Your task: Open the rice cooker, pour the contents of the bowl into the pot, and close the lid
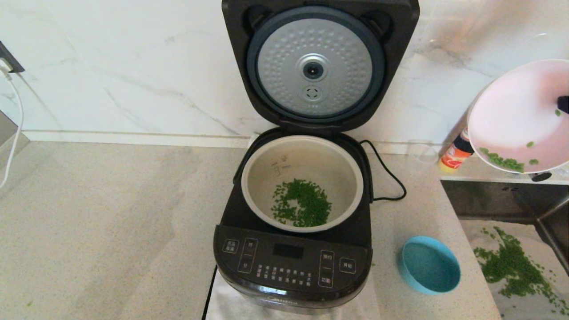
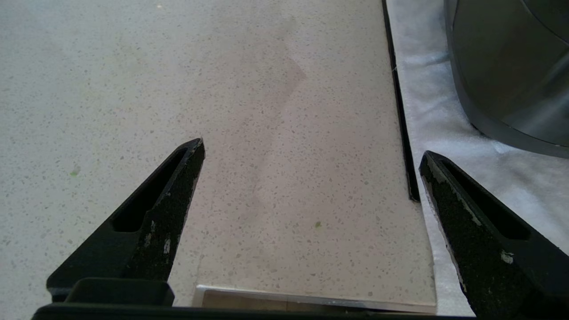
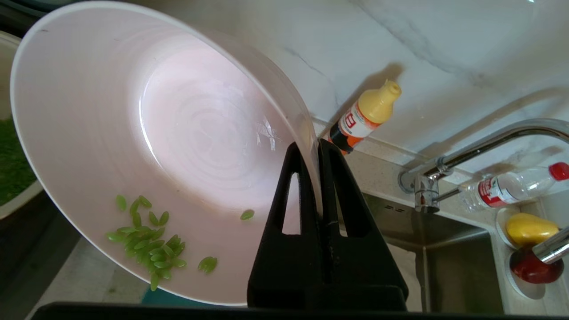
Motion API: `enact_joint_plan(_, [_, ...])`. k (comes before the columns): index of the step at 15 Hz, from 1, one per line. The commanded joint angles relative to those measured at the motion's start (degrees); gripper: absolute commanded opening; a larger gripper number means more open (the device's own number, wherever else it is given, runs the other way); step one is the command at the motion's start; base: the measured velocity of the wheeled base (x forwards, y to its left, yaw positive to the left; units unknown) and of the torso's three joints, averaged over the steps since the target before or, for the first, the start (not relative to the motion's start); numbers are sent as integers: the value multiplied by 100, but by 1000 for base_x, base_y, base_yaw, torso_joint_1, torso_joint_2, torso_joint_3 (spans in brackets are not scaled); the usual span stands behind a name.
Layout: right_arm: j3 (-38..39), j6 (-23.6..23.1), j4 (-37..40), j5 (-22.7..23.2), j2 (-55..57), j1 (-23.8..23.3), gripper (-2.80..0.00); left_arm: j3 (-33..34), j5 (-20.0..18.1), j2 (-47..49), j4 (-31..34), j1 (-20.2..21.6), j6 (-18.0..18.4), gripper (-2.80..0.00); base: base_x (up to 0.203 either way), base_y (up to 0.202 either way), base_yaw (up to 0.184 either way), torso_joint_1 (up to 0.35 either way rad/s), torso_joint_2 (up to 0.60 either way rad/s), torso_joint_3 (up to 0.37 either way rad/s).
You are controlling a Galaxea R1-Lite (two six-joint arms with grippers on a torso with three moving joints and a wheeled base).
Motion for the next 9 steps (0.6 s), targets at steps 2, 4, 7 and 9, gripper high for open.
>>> enact_joint_plan(2, [168,7,-29,-14,21,-37,-280,-2,15,11,0,0,-24,0,0,0,0,0,0,0])
enact_joint_plan(4, [171,27,-29,-7,62,-134,-280,-2,17,11,7,0,-42,0,0,0,0,0,0,0])
enact_joint_plan(7, [171,28,-3,-5,94,-143,-280,-20,8,11,55,0,11,-280,0,0,0,0,0,0])
enact_joint_plan(9, [171,32,6,-9,139,-143,-280,-2,8,11,-8,0,-22,-280,0,0,0,0,0,0])
